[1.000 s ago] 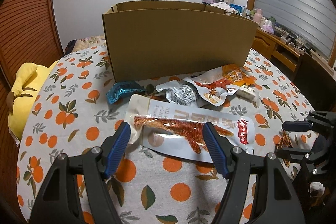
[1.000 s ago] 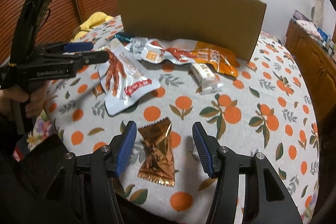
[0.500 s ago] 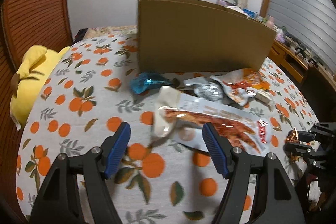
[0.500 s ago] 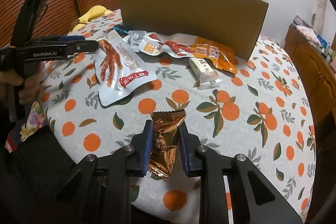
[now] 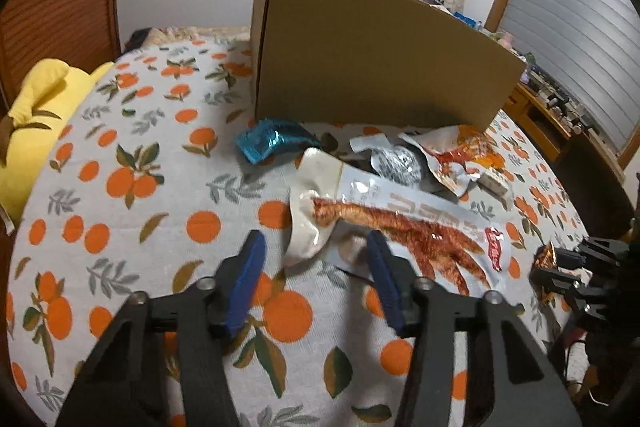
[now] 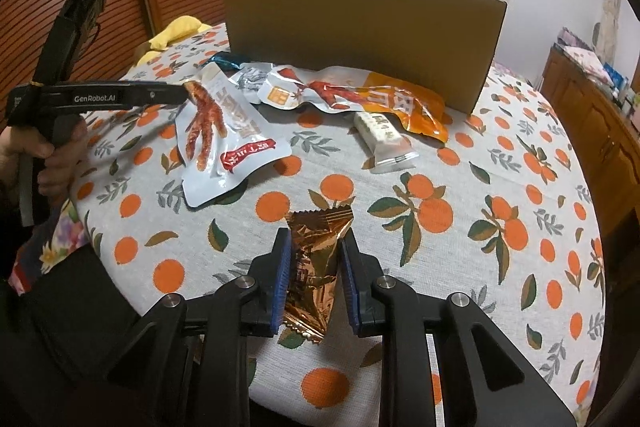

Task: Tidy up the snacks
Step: 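Grasp the bronze wrapped candy with the right tool while the left tool grasps the chicken-feet pouch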

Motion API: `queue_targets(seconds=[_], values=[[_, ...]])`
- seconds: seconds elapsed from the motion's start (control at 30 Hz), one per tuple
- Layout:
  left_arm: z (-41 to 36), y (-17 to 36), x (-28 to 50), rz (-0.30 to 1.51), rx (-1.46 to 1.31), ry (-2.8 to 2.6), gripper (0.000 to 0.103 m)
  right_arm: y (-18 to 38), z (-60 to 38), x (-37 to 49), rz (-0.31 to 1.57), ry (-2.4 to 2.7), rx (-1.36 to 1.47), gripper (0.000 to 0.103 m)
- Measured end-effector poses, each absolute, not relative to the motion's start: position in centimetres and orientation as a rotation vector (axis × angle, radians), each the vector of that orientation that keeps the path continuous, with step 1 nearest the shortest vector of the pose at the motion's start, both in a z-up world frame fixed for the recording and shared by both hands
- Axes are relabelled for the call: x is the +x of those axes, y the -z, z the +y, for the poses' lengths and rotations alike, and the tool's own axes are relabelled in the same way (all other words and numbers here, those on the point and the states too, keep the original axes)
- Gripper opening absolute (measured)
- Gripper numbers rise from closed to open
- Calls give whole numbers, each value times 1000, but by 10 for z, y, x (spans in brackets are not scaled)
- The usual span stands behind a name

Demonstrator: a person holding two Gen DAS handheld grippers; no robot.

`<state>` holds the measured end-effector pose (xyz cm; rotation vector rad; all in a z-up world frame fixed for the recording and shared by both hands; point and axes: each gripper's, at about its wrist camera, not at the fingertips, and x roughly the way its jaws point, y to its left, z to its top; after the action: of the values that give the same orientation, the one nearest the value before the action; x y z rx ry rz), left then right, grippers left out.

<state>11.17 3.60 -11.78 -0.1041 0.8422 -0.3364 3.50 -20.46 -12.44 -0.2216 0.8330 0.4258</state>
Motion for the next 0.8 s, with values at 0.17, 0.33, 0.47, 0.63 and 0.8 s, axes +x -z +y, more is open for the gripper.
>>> queue_targets(seconds=[0.17,0.33,0.47,0.63,0.8], values=[[39,118,111,847,-121,345,27,125,-207,35,832,-427,-213,22],[41,118,110,847,-136,363,15,125,-207,35,833,-427,-212,22],[37,111,103,820,-132,388,5,124,-207,36,834,-424,-211,22],[31,96,96,778,-123,402,2,124,-207,35,833,-417,-209,22],[20,77,84,725,-71,418,1,123,-209,34,828,-405,-208,22]])
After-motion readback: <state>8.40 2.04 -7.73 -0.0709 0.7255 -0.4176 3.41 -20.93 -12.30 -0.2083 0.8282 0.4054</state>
